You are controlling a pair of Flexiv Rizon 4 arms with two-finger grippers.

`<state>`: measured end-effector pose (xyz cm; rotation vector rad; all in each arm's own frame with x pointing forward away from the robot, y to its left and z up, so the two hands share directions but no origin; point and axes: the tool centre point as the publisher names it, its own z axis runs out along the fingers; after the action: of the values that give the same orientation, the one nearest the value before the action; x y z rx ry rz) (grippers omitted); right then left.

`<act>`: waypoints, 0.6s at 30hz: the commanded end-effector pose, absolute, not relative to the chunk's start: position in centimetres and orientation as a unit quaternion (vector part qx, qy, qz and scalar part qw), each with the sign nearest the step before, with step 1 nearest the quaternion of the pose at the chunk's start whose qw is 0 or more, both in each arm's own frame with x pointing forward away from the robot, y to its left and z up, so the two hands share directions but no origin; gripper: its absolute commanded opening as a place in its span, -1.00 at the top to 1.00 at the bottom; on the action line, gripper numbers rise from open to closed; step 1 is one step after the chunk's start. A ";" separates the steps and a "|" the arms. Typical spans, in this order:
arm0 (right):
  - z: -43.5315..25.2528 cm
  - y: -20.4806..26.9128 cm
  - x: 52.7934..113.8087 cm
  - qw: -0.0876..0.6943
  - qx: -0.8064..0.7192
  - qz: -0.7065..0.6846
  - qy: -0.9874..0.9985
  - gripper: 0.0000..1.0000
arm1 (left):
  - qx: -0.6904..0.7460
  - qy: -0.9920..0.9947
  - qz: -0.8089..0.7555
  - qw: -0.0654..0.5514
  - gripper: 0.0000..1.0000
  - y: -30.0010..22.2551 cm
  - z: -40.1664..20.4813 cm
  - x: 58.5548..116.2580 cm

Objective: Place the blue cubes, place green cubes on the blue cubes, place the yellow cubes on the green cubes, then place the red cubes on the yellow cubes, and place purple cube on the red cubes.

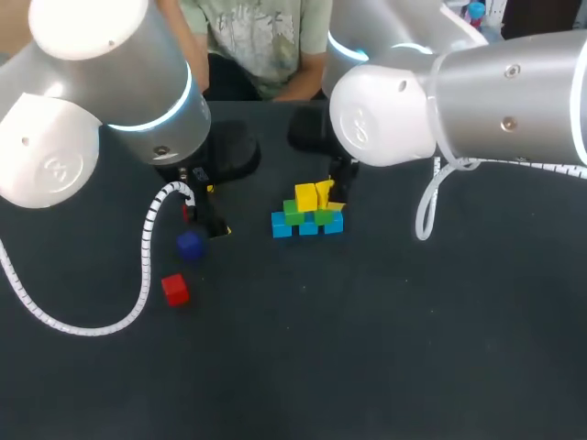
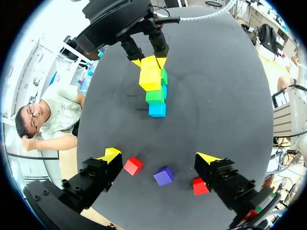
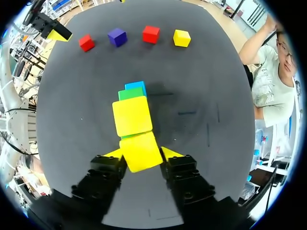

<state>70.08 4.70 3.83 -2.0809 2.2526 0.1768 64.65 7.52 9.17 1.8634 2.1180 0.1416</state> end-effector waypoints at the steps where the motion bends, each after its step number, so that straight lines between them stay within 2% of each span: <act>1: 3.9 4.6 70.0 0.038 -0.677 0.057 0.733 -1.00 | 0.653 0.739 0.047 0.158 -1.00 7.7 9.2 64.7; 11: 4.4 4.4 70.2 0.050 -0.678 0.056 0.731 -1.00 | 0.653 0.739 0.047 0.158 -1.00 7.7 9.2 64.7; 18: 5.4 2.0 70.4 0.073 -0.680 0.060 0.727 -1.00 | 0.653 0.739 0.047 0.158 -1.00 7.7 9.2 64.7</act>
<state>71.29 3.55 5.00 -2.0685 2.2078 0.1670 64.65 7.52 9.17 1.8634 2.1180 0.1416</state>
